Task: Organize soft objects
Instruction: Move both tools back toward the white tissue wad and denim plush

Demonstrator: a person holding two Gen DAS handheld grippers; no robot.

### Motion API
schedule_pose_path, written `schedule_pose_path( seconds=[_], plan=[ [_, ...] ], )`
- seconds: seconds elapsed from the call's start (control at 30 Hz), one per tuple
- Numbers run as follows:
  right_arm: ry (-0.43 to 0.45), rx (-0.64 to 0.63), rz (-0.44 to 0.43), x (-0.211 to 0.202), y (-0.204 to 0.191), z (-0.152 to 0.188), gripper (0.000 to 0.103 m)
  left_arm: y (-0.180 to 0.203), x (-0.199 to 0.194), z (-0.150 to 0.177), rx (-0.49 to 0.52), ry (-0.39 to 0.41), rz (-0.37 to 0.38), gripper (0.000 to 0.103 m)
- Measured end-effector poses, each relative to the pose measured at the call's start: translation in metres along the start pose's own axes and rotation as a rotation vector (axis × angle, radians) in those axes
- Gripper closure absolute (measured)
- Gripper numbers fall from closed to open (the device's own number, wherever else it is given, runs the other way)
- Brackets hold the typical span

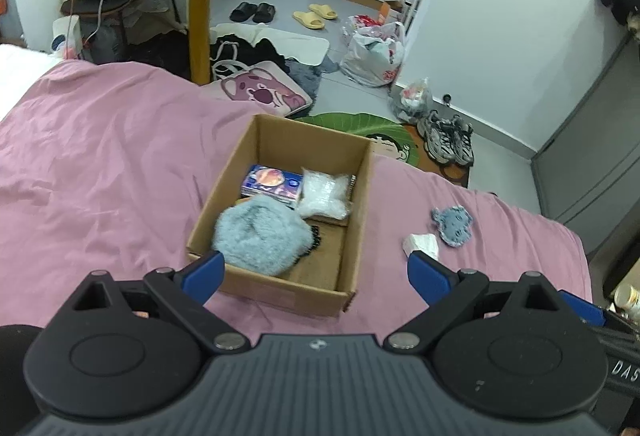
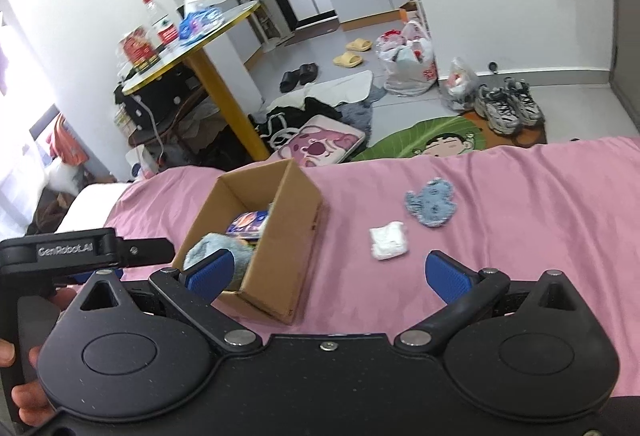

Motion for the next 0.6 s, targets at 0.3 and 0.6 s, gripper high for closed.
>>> schedule_pose_path(
  seconds=[0.3,0.6],
  plan=[
    [0.02,0.003,0.05,-0.011,0.032,-0.004,0.0,0.036,0.0,0.01,0.026,0.001,0.05,0.006],
    [0.015,0.01,0.095,-0.007,0.061,0.0,0.0,0.065,0.011,0.015,0.064,-0.001,0.048,0.006]
  ],
)
Point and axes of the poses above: each gripper's, at about its wrist camera, not at the fingertips, and x roughly the way its jaws point, y to its right, z to its underside, the point moved 6 cm from there along x, roughly the way its jaws point, and after that the axes turned 6 degrees about y, right-handed, at the moved point
